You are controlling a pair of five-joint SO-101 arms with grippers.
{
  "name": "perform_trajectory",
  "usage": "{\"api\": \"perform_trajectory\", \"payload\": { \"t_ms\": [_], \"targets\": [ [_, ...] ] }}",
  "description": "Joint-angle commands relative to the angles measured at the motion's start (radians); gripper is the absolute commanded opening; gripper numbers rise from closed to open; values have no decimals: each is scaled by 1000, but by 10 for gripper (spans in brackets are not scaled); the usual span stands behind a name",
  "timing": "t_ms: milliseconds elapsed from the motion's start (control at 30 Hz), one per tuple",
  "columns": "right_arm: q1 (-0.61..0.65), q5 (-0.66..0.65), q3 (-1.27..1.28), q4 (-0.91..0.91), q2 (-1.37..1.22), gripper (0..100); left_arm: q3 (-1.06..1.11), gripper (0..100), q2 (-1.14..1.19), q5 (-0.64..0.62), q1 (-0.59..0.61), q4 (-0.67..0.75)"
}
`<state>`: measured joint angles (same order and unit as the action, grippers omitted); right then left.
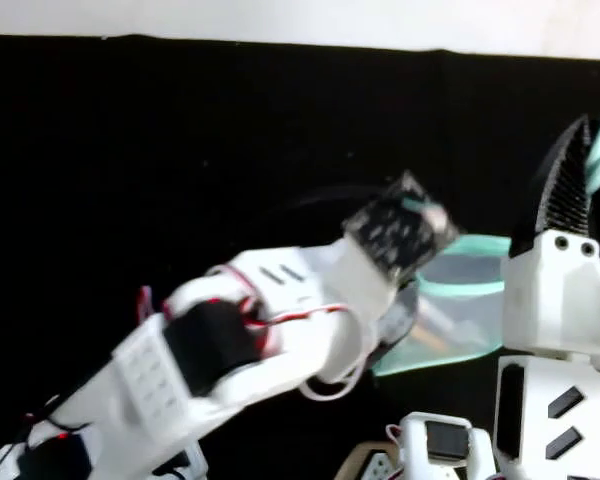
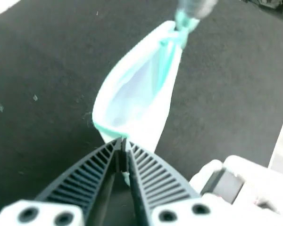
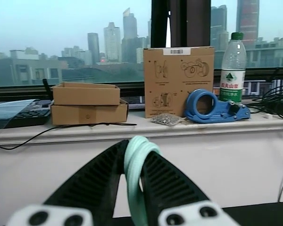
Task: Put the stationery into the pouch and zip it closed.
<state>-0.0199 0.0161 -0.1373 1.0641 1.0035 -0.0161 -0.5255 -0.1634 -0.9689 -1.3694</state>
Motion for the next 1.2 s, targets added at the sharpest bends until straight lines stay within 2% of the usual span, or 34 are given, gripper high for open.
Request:
{"api": "perform_trajectory", "payload": {
  "t_ms": [0, 133, 333, 500, 567, 667, 900, 1167],
  "targets": [
    [-35, -11, -27, -22, -19, 5, -8, 8, 33, -71, -18, 29],
    [-39, -12, -27, -22, -19, 5, -8, 8, 28, -72, -45, 9],
    [-44, -12, -21, -21, -19, 5, -113, 8, 7, -74, -200, -150],
    [-67, -11, -22, -21, -19, 5, -162, 8, 50, -74, -200, -147],
    [-67, -11, -24, -19, -18, 5, -154, 8, 70, -110, -193, -120],
    [-67, -11, -25, -19, -13, 5, -96, 8, 102, -143, -107, -46],
    [-67, -11, -25, -4, -13, 5, 107, 8, 139, -190, 110, 238],
    [-62, -11, -30, 12, -16, 5, 130, 8, 145, -183, 217, 301]
  ]
}}
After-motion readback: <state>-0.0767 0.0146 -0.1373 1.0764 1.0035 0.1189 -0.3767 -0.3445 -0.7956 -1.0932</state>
